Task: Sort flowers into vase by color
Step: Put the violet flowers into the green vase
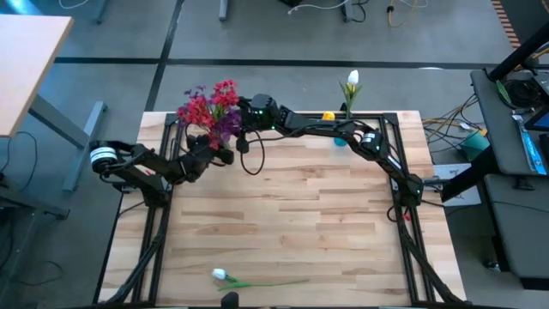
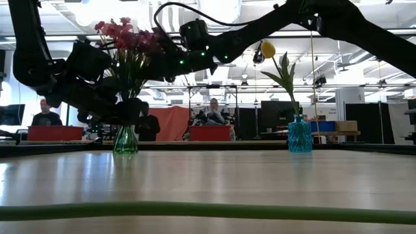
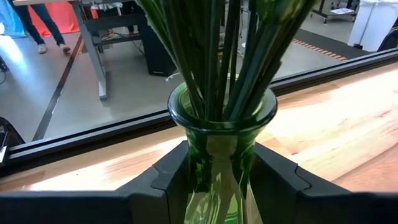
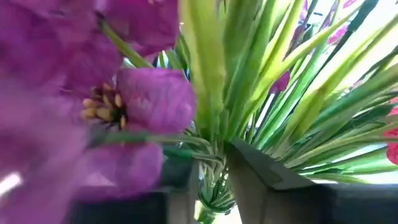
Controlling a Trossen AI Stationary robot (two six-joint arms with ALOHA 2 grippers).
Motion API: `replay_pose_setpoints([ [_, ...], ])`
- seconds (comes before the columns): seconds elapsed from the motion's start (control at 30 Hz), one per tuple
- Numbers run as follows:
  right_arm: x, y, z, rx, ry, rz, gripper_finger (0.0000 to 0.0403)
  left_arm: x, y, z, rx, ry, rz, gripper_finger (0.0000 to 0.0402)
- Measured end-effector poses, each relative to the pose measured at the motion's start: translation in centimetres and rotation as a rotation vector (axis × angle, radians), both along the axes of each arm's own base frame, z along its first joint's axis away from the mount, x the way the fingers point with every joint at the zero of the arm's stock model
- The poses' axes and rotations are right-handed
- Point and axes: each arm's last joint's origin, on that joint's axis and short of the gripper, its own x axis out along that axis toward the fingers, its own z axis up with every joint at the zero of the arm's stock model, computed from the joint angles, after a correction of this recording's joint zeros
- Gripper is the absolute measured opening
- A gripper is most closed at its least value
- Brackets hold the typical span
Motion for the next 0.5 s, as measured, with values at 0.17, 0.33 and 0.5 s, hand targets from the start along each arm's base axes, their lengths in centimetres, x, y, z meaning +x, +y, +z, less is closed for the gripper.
replay_pose_setpoints([
  [0.17, -0.3, 0.1, 0.6, 0.022, 0.023, -0.003, 0.0142, -0.1, 0.0, 0.0, 0.002, -0.004, 0.04, 0.0144],
  [0.33, -1.1, 0.4, 2.2, 0.027, 0.051, -0.002, 0.0208, -0.2, 0.0, 0.1, 0.002, -0.007, 0.036, 0.018],
  [0.5, -1.6, 0.6, 2.6, 0.039, 0.105, 0.001, 0.0246, -0.1, -0.1, 0.7, 0.016, -0.049, 0.026, 0.023],
])
